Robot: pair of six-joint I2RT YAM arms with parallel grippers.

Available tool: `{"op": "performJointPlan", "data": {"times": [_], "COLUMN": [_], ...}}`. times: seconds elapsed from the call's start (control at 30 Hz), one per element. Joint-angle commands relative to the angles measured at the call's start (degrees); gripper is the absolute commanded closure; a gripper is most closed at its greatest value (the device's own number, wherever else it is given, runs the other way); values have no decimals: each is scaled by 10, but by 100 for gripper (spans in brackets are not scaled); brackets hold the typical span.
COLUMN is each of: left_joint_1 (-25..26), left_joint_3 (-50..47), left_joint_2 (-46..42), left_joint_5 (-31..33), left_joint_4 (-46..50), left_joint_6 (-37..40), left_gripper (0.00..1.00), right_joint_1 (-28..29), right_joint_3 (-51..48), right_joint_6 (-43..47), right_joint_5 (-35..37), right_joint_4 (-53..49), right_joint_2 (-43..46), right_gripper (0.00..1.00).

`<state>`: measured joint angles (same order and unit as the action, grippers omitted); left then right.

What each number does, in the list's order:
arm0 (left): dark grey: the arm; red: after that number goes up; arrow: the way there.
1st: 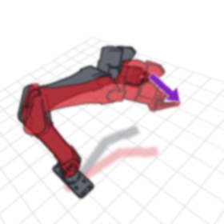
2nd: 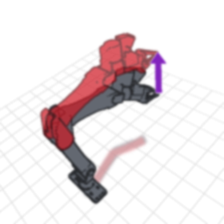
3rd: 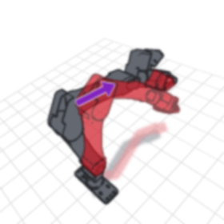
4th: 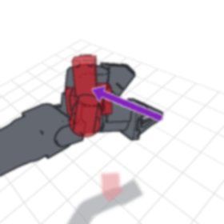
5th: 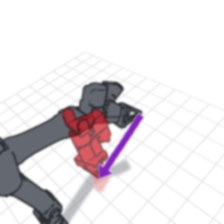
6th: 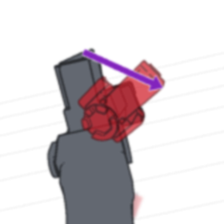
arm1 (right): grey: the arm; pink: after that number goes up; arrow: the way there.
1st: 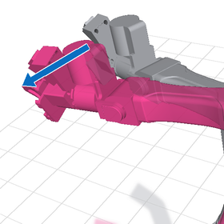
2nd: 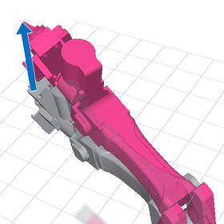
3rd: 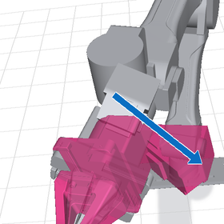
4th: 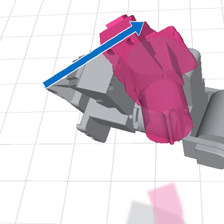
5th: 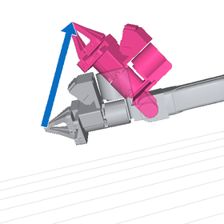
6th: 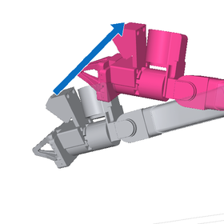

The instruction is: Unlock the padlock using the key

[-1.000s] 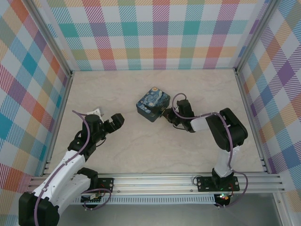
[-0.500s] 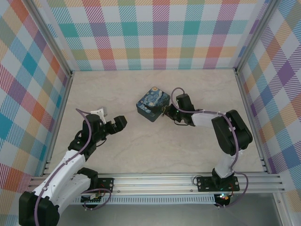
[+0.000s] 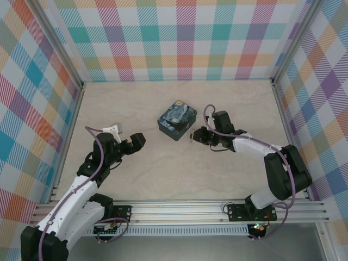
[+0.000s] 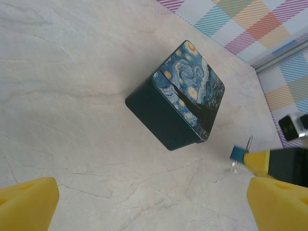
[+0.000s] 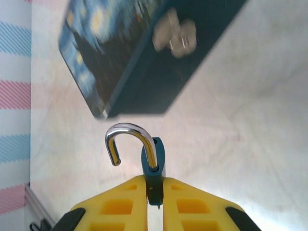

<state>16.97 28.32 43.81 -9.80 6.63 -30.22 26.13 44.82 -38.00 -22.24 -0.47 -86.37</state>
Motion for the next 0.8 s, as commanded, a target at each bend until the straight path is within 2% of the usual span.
{"op": "performJointPlan", "data": {"times": [0.0, 0.13, 0.47, 0.63, 0.77], "left_joint_1": [-9, -9, -9, -8, -9], "left_joint_3": [4, 8, 5, 9, 28], "left_joint_2": [11, 27, 33, 32, 35], "left_joint_5": [6, 0, -3, -1, 12], "left_joint_4": [-32, -38, -35, -29, -4], "left_joint_6": [-1, -7, -16, -17, -15], "left_gripper": [0, 0, 0, 0, 0], "right_joint_1": [12, 29, 30, 30, 29], "right_joint_3": [-47, -84, -103, -88, -80], "right_joint_6": [-25, -45, -36, -17, 2], "right_joint_5": [-71, -101, -106, -91, -59], "right_joint_4": [-14, 6, 11, -9, -47], "right_joint_2": [4, -10, -48, -52, -21], "right_gripper": [86, 86, 82, 74, 68]}}
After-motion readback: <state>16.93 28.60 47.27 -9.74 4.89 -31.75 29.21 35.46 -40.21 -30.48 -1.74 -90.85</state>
